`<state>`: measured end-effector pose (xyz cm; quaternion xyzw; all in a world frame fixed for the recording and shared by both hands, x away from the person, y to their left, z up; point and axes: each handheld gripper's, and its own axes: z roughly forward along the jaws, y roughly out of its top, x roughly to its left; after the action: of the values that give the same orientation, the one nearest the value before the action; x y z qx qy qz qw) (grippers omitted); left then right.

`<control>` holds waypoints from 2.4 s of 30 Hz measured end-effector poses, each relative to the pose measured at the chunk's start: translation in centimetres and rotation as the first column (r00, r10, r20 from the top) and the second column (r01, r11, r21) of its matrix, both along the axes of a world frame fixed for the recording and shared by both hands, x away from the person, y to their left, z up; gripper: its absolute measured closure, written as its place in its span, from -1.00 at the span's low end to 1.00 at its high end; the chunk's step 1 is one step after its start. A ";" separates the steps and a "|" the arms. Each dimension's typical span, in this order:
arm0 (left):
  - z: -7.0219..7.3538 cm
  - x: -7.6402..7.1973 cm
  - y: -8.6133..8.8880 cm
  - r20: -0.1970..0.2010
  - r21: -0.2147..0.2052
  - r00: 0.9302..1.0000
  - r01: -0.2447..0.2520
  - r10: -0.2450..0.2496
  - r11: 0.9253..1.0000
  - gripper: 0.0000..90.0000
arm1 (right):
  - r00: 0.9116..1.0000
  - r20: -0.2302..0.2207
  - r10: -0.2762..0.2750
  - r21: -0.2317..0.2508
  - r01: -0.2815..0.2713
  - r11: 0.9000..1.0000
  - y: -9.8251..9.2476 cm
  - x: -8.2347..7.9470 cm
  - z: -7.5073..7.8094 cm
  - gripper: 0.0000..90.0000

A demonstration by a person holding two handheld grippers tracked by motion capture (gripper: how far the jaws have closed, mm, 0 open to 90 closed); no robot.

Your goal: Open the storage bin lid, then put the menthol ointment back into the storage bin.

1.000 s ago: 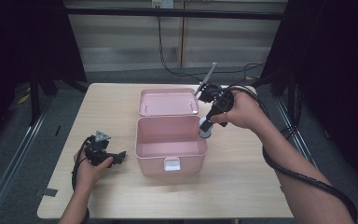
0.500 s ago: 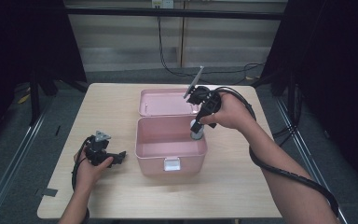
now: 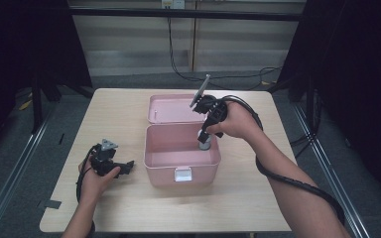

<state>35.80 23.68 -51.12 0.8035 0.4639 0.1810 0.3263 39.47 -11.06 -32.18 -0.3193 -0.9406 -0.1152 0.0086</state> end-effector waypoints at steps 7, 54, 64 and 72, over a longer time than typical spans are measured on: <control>0.0 0.0 0.0 0.001 0.000 1.000 0.000 0.000 1.000 -1.00 | 1.000 -0.002 -0.026 0.007 0.026 1.000 0.1 0.5 -0.4 0.12; 0.0 0.0 0.0 0.000 0.000 1.000 0.002 -0.002 1.000 -1.00 | 0.990 -0.049 -0.130 -0.019 0.129 0.991 1.5 2.8 -6.0 0.12; 0.0 0.0 0.0 0.000 -0.001 1.000 0.003 -0.003 1.000 -1.00 | 0.985 -0.047 -0.166 -0.019 0.166 0.986 1.6 3.0 -6.4 0.12; 0.0 0.0 0.0 0.001 -0.002 1.000 0.003 -0.003 1.000 -1.00 | 0.981 -0.049 -0.190 -0.035 0.189 0.981 1.7 3.3 -6.9 0.12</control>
<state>35.83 23.69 -51.12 0.8039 0.4626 0.1805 0.3275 42.77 -9.35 -39.09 -0.4104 -0.9070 -0.0931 0.0172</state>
